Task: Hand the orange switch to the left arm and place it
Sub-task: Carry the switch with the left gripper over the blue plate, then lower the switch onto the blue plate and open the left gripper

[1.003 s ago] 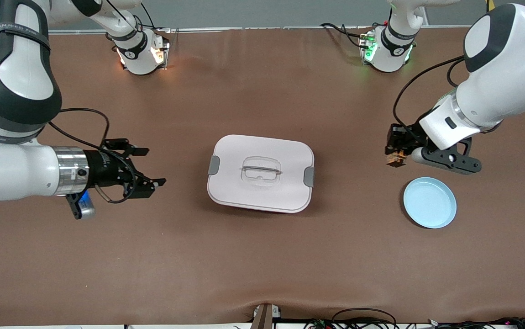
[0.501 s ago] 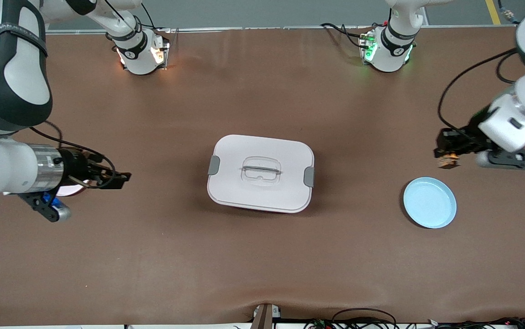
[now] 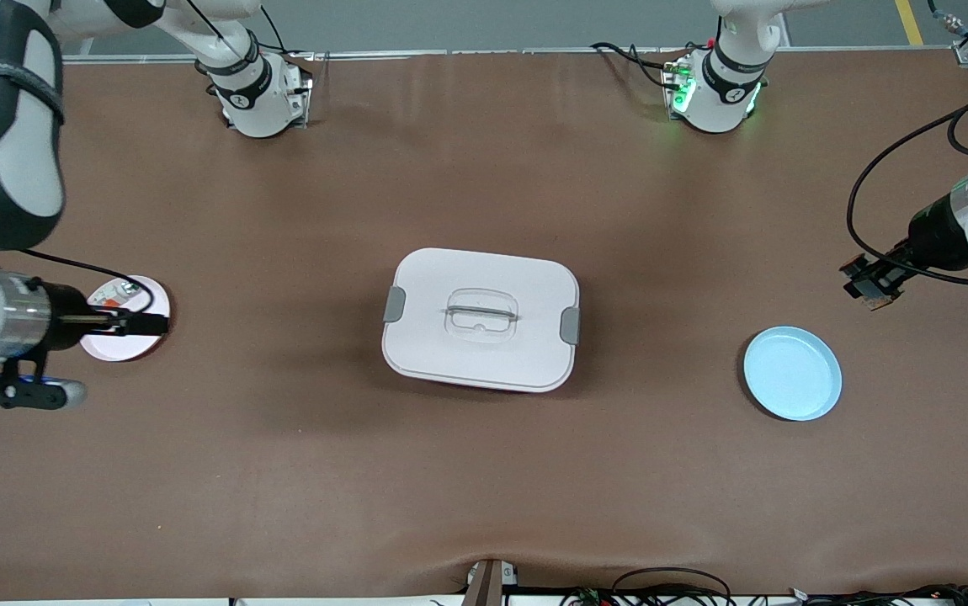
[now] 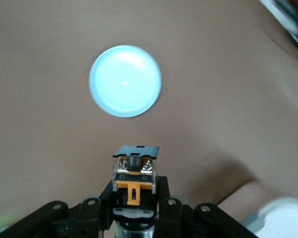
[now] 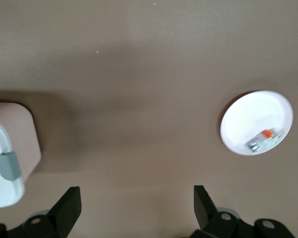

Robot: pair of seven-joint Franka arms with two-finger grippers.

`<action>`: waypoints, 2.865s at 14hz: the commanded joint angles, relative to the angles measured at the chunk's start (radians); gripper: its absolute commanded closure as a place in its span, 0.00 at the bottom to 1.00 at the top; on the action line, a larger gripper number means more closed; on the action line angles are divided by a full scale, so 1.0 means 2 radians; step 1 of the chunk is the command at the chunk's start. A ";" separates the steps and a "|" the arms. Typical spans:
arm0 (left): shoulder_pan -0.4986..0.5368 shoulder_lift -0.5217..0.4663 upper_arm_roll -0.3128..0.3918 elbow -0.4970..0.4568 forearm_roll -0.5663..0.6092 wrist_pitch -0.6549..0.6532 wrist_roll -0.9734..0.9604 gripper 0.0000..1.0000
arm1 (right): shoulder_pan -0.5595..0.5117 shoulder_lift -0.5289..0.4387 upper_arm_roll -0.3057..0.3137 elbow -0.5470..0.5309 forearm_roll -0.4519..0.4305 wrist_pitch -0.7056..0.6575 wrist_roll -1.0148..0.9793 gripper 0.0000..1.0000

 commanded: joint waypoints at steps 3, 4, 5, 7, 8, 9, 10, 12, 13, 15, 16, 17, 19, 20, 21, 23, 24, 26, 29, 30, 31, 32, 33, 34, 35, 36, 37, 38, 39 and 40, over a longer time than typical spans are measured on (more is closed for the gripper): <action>0.028 0.018 -0.004 -0.008 0.023 0.014 -0.148 1.00 | -0.015 -0.024 0.004 -0.006 -0.023 -0.003 -0.025 0.00; 0.039 0.017 -0.005 -0.016 0.025 0.031 -0.164 1.00 | -0.018 -0.028 0.004 -0.006 -0.023 -0.003 -0.025 0.00; 0.048 0.016 -0.004 -0.027 0.025 0.047 -0.172 1.00 | -0.024 -0.035 0.003 -0.006 -0.023 -0.004 -0.026 0.00; 0.056 0.017 -0.004 -0.051 0.035 0.082 -0.182 1.00 | -0.029 -0.051 0.002 -0.006 -0.025 -0.003 -0.024 0.00; 0.058 0.018 -0.004 -0.064 0.045 0.102 -0.193 1.00 | -0.032 -0.057 0.002 -0.006 -0.026 -0.003 -0.024 0.00; 0.064 0.021 -0.005 -0.076 0.059 0.123 -0.205 1.00 | -0.035 -0.063 0.003 -0.006 -0.026 -0.003 -0.024 0.00; 0.066 0.031 -0.005 -0.084 0.064 0.137 -0.213 1.00 | -0.037 -0.064 0.002 -0.006 -0.026 -0.004 -0.027 0.00; 0.069 0.051 -0.004 -0.092 0.066 0.157 -0.216 1.00 | -0.036 -0.076 0.003 -0.008 -0.030 -0.008 -0.025 0.00; 0.069 0.058 -0.004 -0.100 0.067 0.173 -0.223 1.00 | -0.033 -0.086 0.003 -0.008 -0.033 -0.011 -0.021 0.00; 0.070 0.073 -0.004 -0.115 0.082 0.201 -0.238 1.00 | -0.032 -0.102 0.005 -0.009 -0.048 -0.012 -0.020 0.00; 0.070 0.081 -0.005 -0.118 0.085 0.211 -0.239 1.00 | -0.032 -0.107 0.009 -0.009 -0.049 -0.013 -0.023 0.00; 0.070 0.091 -0.005 -0.120 0.085 0.217 -0.239 1.00 | -0.031 -0.110 0.010 -0.010 -0.049 -0.021 -0.025 0.00; 0.068 0.107 -0.005 -0.132 0.086 0.246 -0.243 1.00 | -0.033 -0.110 0.008 -0.013 -0.049 -0.049 -0.022 0.00; 0.068 0.110 -0.004 -0.142 0.086 0.267 -0.248 1.00 | -0.035 -0.110 0.008 -0.013 -0.048 -0.050 -0.026 0.00; 0.068 0.115 -0.004 -0.149 0.086 0.285 -0.248 1.00 | -0.035 -0.110 0.008 -0.013 -0.045 -0.051 -0.025 0.00; 0.068 0.137 -0.004 -0.152 0.100 0.306 -0.250 1.00 | -0.031 -0.112 0.010 -0.013 -0.047 -0.050 -0.024 0.00; 0.068 0.147 -0.004 -0.153 0.107 0.318 -0.258 1.00 | -0.030 -0.113 0.011 -0.013 -0.046 -0.051 -0.025 0.00; 0.068 0.163 -0.005 -0.153 0.116 0.336 -0.275 1.00 | -0.030 -0.113 0.011 -0.015 -0.046 -0.052 -0.024 0.00; 0.065 0.180 -0.004 -0.153 0.116 0.353 -0.277 1.00 | -0.031 -0.129 0.011 -0.043 -0.043 -0.047 -0.024 0.00; 0.061 0.191 -0.004 -0.153 0.117 0.365 -0.284 1.00 | -0.031 -0.136 0.011 -0.052 -0.042 -0.046 -0.024 0.00; 0.061 0.198 -0.004 -0.153 0.125 0.374 -0.289 1.00 | -0.031 -0.141 0.011 -0.060 -0.040 -0.045 -0.023 0.00; 0.061 0.204 -0.005 -0.153 0.140 0.378 -0.299 1.00 | -0.031 -0.151 0.011 -0.074 -0.033 -0.040 -0.022 0.00; 0.061 0.210 -0.005 -0.152 0.153 0.379 -0.307 1.00 | -0.031 -0.163 0.009 -0.095 -0.027 -0.024 -0.022 0.00; 0.063 0.215 -0.005 -0.152 0.155 0.378 -0.309 1.00 | -0.029 -0.180 0.007 -0.121 -0.027 -0.005 -0.022 0.00; 0.064 0.217 -0.005 -0.152 0.155 0.378 -0.309 1.00 | -0.028 -0.203 0.007 -0.155 -0.027 0.020 -0.022 0.00; 0.064 0.220 -0.005 -0.153 0.155 0.378 -0.309 1.00 | -0.028 -0.228 0.006 -0.194 -0.027 0.048 -0.022 0.00; 0.065 0.223 -0.005 -0.153 0.155 0.378 -0.310 1.00 | -0.025 -0.253 0.006 -0.230 -0.027 0.074 -0.021 0.00; 0.065 0.229 -0.005 -0.152 0.155 0.378 -0.310 1.00 | -0.015 -0.269 -0.002 -0.255 -0.026 0.090 -0.019 0.00; 0.066 0.231 -0.005 -0.152 0.155 0.378 -0.310 1.00 | 0.000 -0.278 -0.021 -0.267 -0.022 0.097 -0.018 0.00; 0.066 0.233 -0.005 -0.152 0.155 0.378 -0.310 1.00 | 0.006 -0.283 -0.035 -0.274 -0.010 0.103 -0.018 0.00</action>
